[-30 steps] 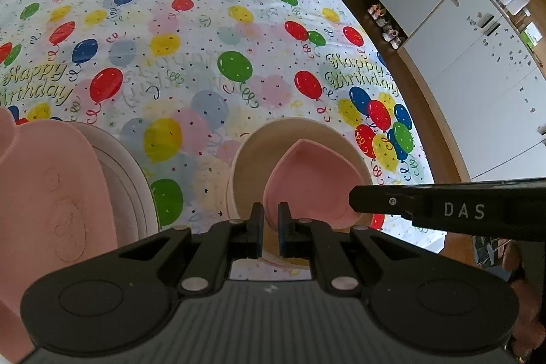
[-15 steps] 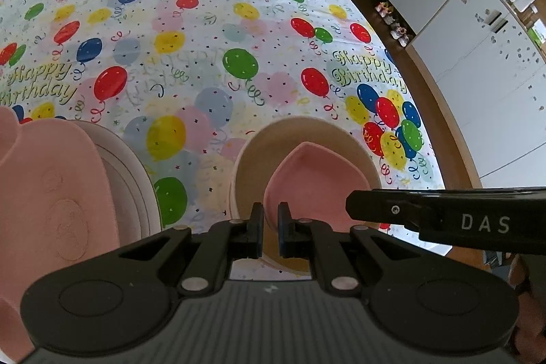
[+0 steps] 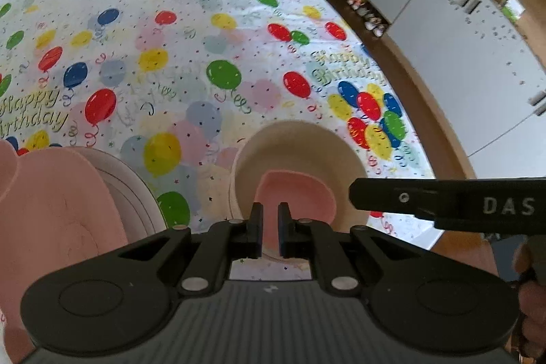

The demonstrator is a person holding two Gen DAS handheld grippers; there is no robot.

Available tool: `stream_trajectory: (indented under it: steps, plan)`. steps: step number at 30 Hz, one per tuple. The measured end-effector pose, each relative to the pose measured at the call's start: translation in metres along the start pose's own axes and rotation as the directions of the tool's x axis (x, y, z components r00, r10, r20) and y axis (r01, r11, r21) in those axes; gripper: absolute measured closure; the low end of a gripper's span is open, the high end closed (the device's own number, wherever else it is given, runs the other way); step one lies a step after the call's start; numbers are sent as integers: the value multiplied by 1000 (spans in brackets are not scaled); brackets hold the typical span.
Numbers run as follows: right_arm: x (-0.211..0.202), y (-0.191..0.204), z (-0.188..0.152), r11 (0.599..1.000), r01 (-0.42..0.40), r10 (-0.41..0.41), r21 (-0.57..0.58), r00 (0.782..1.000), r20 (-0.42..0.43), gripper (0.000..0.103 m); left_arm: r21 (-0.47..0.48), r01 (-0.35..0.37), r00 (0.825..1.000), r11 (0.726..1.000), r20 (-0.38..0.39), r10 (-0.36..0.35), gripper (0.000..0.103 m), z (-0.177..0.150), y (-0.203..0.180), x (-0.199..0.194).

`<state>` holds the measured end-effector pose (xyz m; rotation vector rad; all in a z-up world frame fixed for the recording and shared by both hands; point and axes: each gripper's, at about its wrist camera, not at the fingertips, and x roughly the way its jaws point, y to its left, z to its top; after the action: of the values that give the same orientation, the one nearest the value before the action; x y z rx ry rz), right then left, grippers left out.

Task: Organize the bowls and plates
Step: 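Lower the pink heart dish into the cream bowl and open both tools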

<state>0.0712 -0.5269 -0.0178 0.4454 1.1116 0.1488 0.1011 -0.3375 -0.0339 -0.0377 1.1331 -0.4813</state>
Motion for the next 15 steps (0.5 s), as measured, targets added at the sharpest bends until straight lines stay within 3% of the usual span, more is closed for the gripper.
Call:
stream_trajectory:
  steps: [12,15]
  plan:
    - [-18,43,-27,997,33,-23,-67,989,144,50,66,18,997,998,76,-23,92,-11,31,-42]
    - [-23,47,-33,996,31,-16,-79,984,177,41,71,6,996,997,92,-13,92,-15,34,-48]
